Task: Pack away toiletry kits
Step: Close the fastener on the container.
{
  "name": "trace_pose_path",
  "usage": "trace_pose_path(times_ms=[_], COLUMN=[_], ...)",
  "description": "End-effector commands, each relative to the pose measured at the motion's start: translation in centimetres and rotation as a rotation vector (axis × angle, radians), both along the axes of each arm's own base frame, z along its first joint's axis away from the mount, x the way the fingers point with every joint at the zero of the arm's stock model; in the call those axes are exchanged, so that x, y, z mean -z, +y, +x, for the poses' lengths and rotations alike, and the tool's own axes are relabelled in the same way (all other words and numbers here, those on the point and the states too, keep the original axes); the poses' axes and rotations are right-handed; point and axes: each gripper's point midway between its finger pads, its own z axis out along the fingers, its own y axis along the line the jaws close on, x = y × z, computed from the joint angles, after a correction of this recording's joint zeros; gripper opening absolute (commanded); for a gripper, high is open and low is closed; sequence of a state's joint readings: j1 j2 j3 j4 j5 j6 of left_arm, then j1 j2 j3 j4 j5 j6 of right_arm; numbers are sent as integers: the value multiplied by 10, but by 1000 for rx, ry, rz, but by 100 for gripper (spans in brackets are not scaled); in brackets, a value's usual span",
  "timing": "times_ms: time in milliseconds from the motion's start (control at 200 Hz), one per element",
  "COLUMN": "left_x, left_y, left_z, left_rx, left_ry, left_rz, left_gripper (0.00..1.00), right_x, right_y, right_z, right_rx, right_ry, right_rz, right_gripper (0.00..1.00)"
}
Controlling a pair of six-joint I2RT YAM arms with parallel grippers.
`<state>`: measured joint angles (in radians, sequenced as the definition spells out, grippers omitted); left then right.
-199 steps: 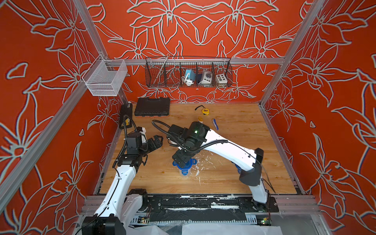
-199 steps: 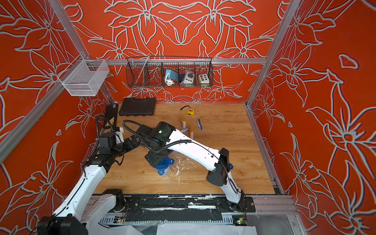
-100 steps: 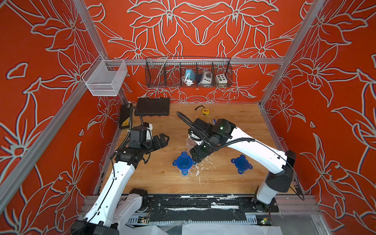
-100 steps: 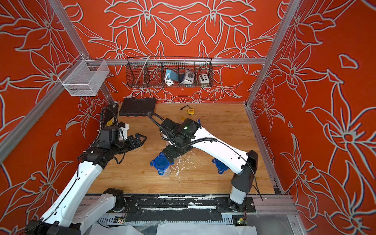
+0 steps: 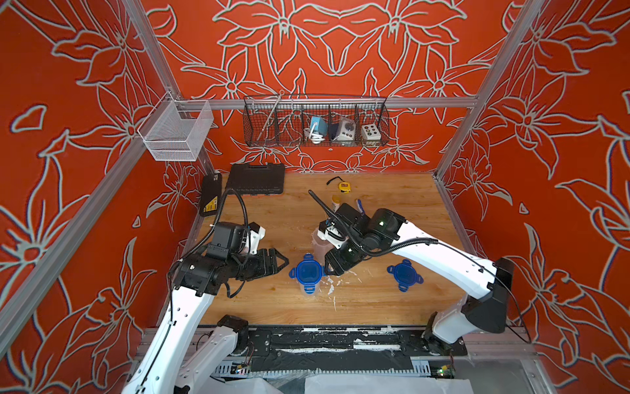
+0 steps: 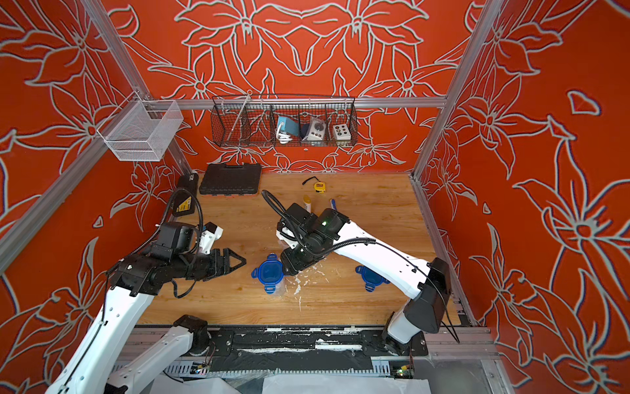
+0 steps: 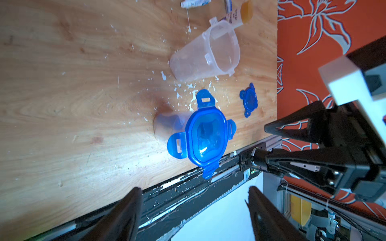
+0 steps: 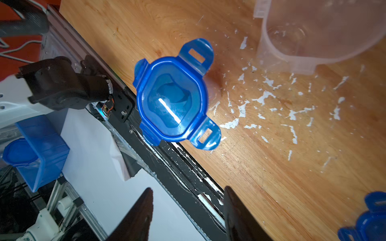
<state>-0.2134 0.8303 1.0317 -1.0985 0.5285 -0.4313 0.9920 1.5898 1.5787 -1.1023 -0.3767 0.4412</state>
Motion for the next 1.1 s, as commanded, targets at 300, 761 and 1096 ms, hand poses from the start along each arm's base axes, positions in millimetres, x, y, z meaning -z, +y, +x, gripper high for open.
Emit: trace_pose_path(times_ms=[300, 761, 1096], left_x=[24, 46, 56], left_y=[-20, -37, -46], left_z=[0, 8, 10], left_rx=[136, 208, 224], left_ry=[49, 68, 72], left_rz=[155, 248, 257], left_gripper=[77, 69, 67], right_x=[25, 38, 51], right_y=[17, 18, 17], right_z=[16, 18, 17], right_rx=[-34, -24, -19], right_ry=[-6, 3, 21], right_rz=[-28, -54, -75], right_gripper=[53, 53, 54])
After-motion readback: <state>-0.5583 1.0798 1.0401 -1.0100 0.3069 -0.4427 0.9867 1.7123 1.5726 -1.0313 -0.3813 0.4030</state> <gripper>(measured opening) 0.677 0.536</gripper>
